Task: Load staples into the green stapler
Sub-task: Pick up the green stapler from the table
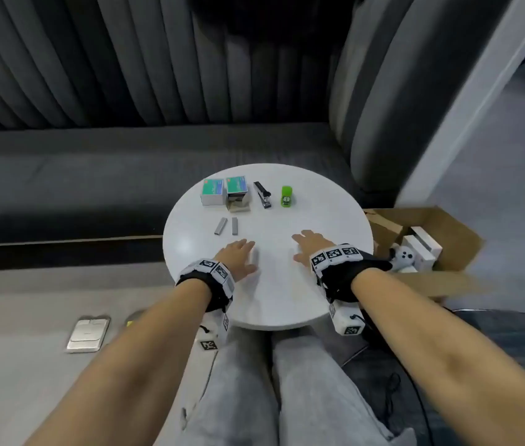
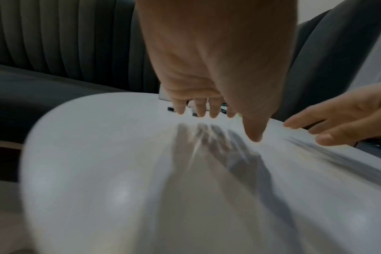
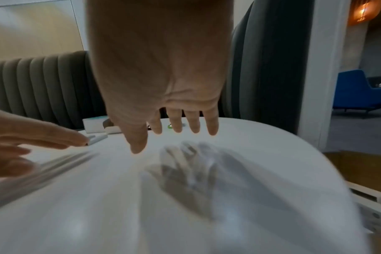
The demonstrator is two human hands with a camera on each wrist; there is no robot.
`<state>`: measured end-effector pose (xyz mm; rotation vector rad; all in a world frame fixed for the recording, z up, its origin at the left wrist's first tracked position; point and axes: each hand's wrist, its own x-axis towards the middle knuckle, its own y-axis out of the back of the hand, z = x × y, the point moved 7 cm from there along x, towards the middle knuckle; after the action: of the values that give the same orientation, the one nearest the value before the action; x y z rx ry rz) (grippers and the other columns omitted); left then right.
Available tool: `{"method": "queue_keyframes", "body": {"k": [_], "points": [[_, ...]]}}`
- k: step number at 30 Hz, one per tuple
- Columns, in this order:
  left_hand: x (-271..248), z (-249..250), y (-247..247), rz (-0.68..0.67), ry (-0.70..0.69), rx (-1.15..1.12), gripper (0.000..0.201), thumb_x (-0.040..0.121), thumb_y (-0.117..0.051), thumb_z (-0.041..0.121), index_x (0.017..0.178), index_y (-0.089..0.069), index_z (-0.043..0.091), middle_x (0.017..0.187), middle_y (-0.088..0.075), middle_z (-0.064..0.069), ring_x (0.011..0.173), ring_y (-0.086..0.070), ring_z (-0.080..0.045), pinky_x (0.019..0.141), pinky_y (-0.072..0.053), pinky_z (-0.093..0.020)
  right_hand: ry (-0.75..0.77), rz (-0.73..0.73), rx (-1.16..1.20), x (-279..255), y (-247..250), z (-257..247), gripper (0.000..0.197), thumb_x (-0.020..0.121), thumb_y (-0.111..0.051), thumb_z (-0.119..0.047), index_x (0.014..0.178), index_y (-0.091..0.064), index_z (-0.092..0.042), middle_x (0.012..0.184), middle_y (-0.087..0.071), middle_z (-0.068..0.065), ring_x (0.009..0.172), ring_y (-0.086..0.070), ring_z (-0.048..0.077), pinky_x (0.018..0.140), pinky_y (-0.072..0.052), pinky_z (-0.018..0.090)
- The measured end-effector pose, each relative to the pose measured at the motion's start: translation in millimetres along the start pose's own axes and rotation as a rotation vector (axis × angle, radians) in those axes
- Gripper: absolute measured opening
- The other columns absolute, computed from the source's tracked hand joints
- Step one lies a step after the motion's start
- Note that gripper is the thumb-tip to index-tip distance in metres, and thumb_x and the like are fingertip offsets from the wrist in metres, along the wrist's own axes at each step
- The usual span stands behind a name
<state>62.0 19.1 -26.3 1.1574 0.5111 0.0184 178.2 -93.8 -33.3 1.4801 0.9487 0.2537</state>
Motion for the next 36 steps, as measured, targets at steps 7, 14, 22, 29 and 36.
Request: {"method": "queue_keyframes", "body": {"k": [7, 14, 22, 29, 36], "points": [[39.2, 0.5, 0.4, 0.038, -0.08, -0.072, 0.057, 0.09, -0.05, 0.029, 0.139, -0.029, 0.007, 0.151, -0.023, -0.013, 0.14, -0.022, -0.027, 0.117, -0.02, -0.037, -0.028, 0.061, 0.028, 38.4, 15.2, 7.8, 0.046, 0.092, -0.043, -0.019, 0.137, -0.037, -0.013, 0.141, -0.038, 0.012, 0.13, -0.036, 0.03, 0.103, -0.037, 0.042], [48.9, -7.4, -17.3, 0.024, -0.06, -0.052, 0.063, 0.094, -0.037, 0.038, 0.146, -0.006, 0.021, 0.158, 0.004, -0.001, 0.145, 0.007, -0.019, 0.118, 0.004, -0.039, -0.059, 0.283, 0.127, 80.4, 66.0, 14.4, 0.043, 0.092, -0.038, -0.008, 0.134, -0.041, -0.011, 0.142, -0.036, 0.014, 0.128, -0.037, 0.034, 0.1, -0.04, 0.045], [52.7, -8.4, -14.0, 0.011, -0.106, -0.067, 0.065, 0.093, -0.039, 0.042, 0.146, -0.007, 0.021, 0.158, 0.003, -0.002, 0.145, 0.006, -0.02, 0.118, 0.004, -0.041, 0.111, 0.216, 0.094, 122.3, 82.4, 1.3, 0.062, 0.084, -0.041, 0.01, 0.14, -0.037, -0.016, 0.155, -0.021, 0.008, 0.134, -0.031, 0.037, 0.108, -0.033, 0.046], [53.9, -10.2, -15.6, -0.009, -0.099, -0.074, 0.065, 0.093, -0.039, 0.043, 0.146, -0.007, 0.021, 0.158, 0.003, -0.001, 0.145, 0.007, -0.019, 0.117, 0.006, -0.039, 0.118, 0.156, -0.009, 126.8, 73.5, -10.2, 0.04, 0.087, -0.039, 0.01, 0.124, -0.052, 0.0, 0.143, -0.035, 0.015, 0.121, -0.046, 0.037, 0.101, -0.037, 0.039], [50.8, -9.7, -10.8, 0.041, -0.086, -0.159, 0.069, 0.091, -0.045, 0.04, 0.146, -0.008, 0.019, 0.158, -0.001, 0.0, 0.146, 0.004, -0.017, 0.118, 0.005, -0.037, 0.121, 0.152, -0.072, 87.6, 68.4, -20.5, 0.032, 0.09, -0.04, -0.001, 0.117, -0.055, 0.0, 0.121, -0.048, 0.022, 0.109, -0.053, 0.04, 0.09, -0.043, 0.042]]}}
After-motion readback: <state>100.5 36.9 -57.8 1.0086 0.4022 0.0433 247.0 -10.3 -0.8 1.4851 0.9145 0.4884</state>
